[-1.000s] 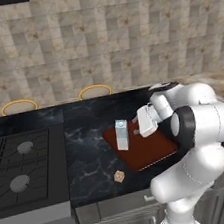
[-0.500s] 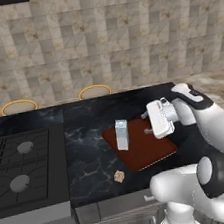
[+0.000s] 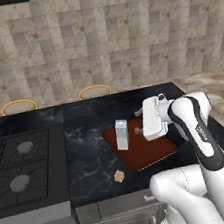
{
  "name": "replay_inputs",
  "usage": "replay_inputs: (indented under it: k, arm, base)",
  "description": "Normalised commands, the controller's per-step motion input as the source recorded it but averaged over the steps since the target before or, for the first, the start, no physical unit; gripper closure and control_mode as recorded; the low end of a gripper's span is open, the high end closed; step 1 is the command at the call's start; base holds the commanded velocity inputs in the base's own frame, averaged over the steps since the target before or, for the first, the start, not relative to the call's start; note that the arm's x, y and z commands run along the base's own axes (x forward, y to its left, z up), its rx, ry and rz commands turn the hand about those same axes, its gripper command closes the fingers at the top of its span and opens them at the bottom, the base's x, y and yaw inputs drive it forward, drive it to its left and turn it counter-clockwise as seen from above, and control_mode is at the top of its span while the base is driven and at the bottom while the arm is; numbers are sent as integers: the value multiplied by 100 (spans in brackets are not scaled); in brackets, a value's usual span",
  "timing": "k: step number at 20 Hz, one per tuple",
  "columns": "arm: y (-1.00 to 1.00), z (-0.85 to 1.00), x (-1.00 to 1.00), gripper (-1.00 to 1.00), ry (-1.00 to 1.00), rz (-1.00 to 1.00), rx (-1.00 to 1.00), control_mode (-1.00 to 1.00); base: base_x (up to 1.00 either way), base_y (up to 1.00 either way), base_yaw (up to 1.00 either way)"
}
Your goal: Take out the milk from the fridge and place it on the tray on the counter. Then take the sugar cube near the tray and place it in the tray.
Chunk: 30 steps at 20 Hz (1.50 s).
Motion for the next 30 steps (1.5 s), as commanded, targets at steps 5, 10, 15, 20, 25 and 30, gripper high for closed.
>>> replay_inputs:
  k: [5, 10, 15, 20, 25, 30]
  arm:
    - [71, 56, -40, -100, 10, -19, 0, -100]
    - [42, 37, -23, -100, 22, -20, 0, -100]
    - [12, 39, -9, -100, 37, -14, 0, -100]
    - [8, 10, -16, -100, 39, -9, 0, -100]
    - [12, -2, -28, -100, 31, -7, -1, -100]
    - [25, -25, -52, -100, 15, -12, -7, -100]
  base:
    - [0, 0, 0]
    - [0, 0, 0]
    - [0, 0, 0]
    - [0, 0, 0]
    - [0, 0, 0]
    - [0, 0, 0]
